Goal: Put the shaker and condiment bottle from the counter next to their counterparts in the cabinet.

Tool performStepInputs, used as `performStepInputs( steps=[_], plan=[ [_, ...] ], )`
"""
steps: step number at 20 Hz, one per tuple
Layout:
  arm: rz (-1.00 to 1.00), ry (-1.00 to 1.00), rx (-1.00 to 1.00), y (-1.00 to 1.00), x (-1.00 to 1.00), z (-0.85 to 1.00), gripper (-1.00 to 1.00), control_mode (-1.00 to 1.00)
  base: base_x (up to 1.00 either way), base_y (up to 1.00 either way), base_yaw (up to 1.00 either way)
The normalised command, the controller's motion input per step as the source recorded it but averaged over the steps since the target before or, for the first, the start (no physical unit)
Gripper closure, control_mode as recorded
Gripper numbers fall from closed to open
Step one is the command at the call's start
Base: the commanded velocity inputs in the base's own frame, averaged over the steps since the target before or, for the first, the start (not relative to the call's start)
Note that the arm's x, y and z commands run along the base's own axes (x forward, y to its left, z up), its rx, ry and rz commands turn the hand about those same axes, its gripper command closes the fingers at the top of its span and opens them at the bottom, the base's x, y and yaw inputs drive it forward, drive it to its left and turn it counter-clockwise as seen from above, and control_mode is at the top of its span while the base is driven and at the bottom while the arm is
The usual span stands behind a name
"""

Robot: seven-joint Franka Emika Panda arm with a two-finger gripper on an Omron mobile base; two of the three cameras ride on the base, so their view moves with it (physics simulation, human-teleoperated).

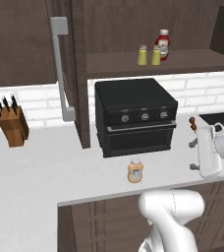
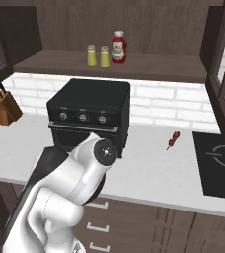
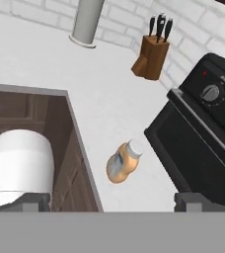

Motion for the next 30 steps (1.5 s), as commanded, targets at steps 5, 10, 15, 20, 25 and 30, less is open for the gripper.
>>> performStepInputs(
  steps=[5,10,15,20,25,30],
  plan=[
    [0.00,0.00,0.00,0.32,0.00,-0.30,-1.00,-1.00,0.00,0.00,0.00],
    [0.00,0.00,0.00,0.14,0.04,-0.67,-1.00,-1.00,0.00,0.00,0.00],
    [0.00,0.00,0.00,0.05,0.18,-0.57,-1.00,-1.00,0.00,0.00,0.00],
    [0.00,0.00,0.01,0.04,0.31,-0.38,-1.00,-1.00,0.00,0.00,0.00],
    [0.00,0.00,0.03,0.06,0.48,-0.13,-1.00,-1.00,0.00,0.00,0.00],
    [0.00,0.00,0.04,0.08,0.48,-0.21,-1.00,-1.00,0.00,0.00,0.00]
  ],
)
